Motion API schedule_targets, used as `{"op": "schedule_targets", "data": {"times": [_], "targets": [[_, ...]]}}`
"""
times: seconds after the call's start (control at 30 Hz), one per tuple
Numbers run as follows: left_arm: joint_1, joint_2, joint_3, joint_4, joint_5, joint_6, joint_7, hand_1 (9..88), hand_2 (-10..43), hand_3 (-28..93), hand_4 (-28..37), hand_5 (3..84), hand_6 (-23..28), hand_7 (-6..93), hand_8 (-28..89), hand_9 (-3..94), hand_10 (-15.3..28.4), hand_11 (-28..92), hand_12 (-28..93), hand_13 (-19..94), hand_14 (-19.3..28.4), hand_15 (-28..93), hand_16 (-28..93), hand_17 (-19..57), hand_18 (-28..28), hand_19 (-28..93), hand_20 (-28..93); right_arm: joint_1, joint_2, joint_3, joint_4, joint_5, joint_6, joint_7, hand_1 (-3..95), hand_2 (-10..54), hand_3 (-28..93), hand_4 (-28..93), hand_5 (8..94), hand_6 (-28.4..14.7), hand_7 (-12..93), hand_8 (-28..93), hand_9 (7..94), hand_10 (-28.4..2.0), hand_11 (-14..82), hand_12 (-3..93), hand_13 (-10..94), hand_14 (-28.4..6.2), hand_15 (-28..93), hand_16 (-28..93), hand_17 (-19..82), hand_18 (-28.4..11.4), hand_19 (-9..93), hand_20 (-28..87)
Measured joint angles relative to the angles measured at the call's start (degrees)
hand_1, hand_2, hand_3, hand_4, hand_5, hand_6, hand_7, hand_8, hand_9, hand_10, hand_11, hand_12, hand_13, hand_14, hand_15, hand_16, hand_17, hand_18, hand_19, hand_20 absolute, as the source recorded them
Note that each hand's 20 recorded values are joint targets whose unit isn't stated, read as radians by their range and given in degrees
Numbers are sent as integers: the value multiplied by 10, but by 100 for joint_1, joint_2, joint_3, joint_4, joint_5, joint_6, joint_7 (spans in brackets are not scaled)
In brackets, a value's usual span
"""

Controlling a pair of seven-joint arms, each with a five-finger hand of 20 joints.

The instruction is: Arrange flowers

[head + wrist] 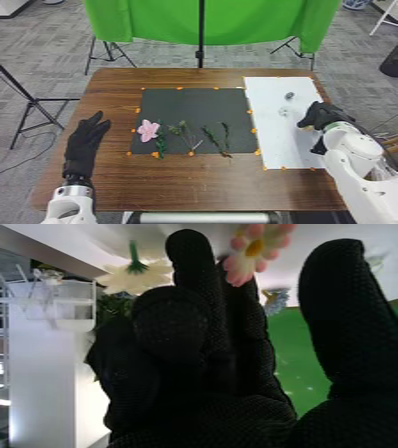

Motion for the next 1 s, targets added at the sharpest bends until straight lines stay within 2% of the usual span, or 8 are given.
{"op": "schedule_targets", "data": {"times": [0.03, 0.1, 0.13, 0.2, 0.4, 0.6, 0.83, 1.0], "targets": [[0, -2, 0, 0, 1, -6, -6, 153, 37, 636, -283, 405, 48, 41, -57, 440, 129, 136, 118, 319, 130, 89, 1, 59, 97, 15, 165, -29, -8, 26, -21, 0, 1, 12, 474, -95, 618, -161, 644, -2, 174, -73, 757, -154, 248, 257, 827, -53, 631, 332, 599, -124, 932, 552], [3, -3, 0, 0, 1, -16, -17, 155, 36, 636, -283, 405, 47, 41, -57, 440, 129, 136, 118, 318, 130, 89, 2, 59, 97, 15, 165, -90, -30, 82, -68, 25, 1, 51, 603, -95, 506, -119, 680, -22, 186, 90, 816, -129, 149, 388, 840, -41, 621, 332, 615, -108, 932, 527], [5, -4, 0, 0, 1, -19, -22, 155, 36, 636, -283, 405, 48, 41, -56, 440, 129, 135, 117, 318, 129, 89, 2, 59, 97, 15, 165, -119, -41, 109, -90, 58, 10, 73, 648, -95, 477, -106, 701, -31, 197, 147, 841, -117, 127, 425, 849, -36, 615, 332, 625, -99, 932, 515], [9, -8, 0, 0, 1, -24, -29, 157, 34, 642, -283, 405, 48, 40, -56, 440, 128, 136, 118, 319, 129, 89, 2, 59, 98, 15, 165, -178, -55, 143, -121, 183, 117, 121, 695, -95, 468, -90, 746, -33, 225, 195, 882, -107, 129, 447, 876, -23, 586, 339, 647, -80, 931, 482], [40, -23, -8, -1, 1, -26, -31, 161, 31, 645, -283, 405, 47, 41, -57, 440, 130, 136, 117, 320, 130, 89, 2, 59, 97, 15, 165, -412, -58, 137, -123, 857, 1038, 203, 713, -95, 465, -81, 773, -38, 235, 196, 903, -106, 131, 451, 895, -17, 565, 347, 664, -71, 931, 459], [49, -21, -20, -3, -2, -26, -27, 164, 33, 636, -283, 406, 48, 42, -57, 441, 130, 138, 118, 321, 129, 90, 3, 59, 98, 15, 165, -226, 14, -224, -336, 1002, 1238, 119, 711, -95, 466, -78, 773, -35, 239, 195, 904, -103, 129, 454, 897, -16, 564, 355, 665, -71, 932, 463], [22, -18, -2, 1, -8, -26, -7, 147, 43, 622, -283, 407, 48, 44, -57, 442, 132, 138, 117, 320, 130, 90, 2, 59, 98, 15, 165, 1398, -37, -1834, -324, 1119, 1304, -648, 712, -95, 465, -80, 770, -34, 242, 192, 900, -101, 128, 457, 894, -16, 566, 363, 664, -73, 932, 470], [-25, -17, 44, 11, -9, -26, 13, 143, 44, 624, -283, 409, 50, 45, -58, 443, 133, 142, 118, 322, 131, 90, 3, 60, 98, 15, 165, 2608, -739, -2741, 222, 1039, 1191, -1177, 727, -95, 436, -65, 764, -33, 248, 190, 896, -102, 130, 456, 889, -18, 573, 366, 661, -74, 932, 482]]}}
